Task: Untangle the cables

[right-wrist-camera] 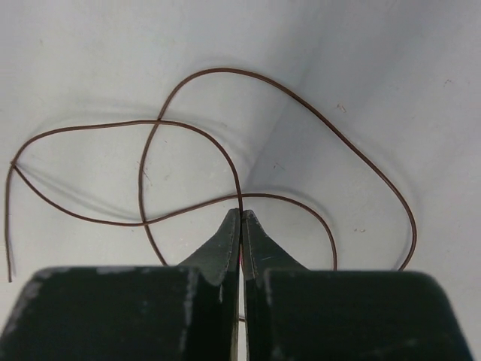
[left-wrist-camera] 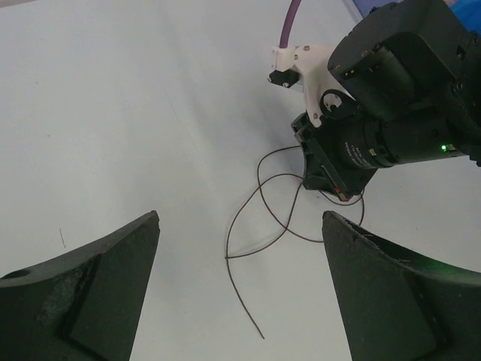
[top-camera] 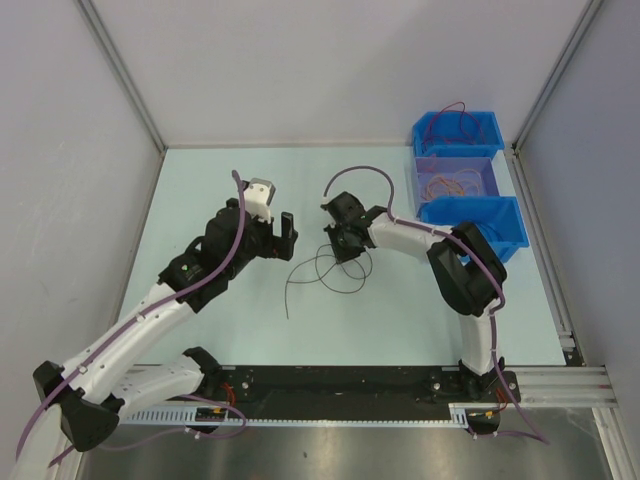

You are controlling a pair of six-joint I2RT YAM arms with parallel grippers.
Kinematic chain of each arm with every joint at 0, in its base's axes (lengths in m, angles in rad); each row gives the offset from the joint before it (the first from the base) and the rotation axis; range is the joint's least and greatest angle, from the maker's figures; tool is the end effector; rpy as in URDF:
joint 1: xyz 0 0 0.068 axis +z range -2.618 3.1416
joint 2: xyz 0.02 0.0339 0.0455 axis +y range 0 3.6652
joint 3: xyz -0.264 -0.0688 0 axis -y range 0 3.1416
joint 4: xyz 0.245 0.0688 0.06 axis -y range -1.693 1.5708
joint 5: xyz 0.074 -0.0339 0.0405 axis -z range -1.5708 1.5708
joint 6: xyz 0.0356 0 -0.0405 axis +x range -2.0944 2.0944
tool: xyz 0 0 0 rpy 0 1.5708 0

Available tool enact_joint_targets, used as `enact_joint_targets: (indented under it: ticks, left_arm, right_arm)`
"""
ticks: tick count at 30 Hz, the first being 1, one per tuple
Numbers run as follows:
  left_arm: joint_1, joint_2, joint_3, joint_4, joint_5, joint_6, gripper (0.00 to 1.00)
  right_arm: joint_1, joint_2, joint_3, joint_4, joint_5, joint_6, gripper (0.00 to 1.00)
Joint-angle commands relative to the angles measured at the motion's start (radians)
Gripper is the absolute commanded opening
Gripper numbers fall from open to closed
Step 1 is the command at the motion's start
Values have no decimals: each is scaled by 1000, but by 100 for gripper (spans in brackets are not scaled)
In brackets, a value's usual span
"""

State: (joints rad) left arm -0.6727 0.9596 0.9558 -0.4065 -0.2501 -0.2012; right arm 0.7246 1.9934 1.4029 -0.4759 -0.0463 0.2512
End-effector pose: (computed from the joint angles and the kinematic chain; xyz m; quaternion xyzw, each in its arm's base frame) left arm 0.1723 -0.1260 0.3455 0.1273 0.8228 -0.1357 0.5370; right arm 0.3120 0.2784 0.1718 -0.2326 0.9398 0.1367 0.2098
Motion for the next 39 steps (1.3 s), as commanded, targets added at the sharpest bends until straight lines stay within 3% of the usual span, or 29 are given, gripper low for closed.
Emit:
enact_joint_targets:
  ticks: [1, 10, 23, 32, 39]
  left_arm:
    - [7, -1, 35, 15, 12, -1, 94]
    - [7, 5, 34, 15, 14, -10, 94]
    - [-1, 70, 3, 95, 162, -132, 92]
    - [-86, 172, -77, 342, 304, -181, 93]
    - [-189, 260, -75, 439, 273, -173, 92]
  right_arm:
    - [3, -96, 85, -16, -7, 17, 0]
    - [-28, -370, 208, 2, -41, 83, 0]
    - [-56, -813, 87, 286, -177, 171, 0]
    - [-65, -893, 80, 292, -184, 181, 0]
    - [-83, -938, 88, 296, -156, 180, 0]
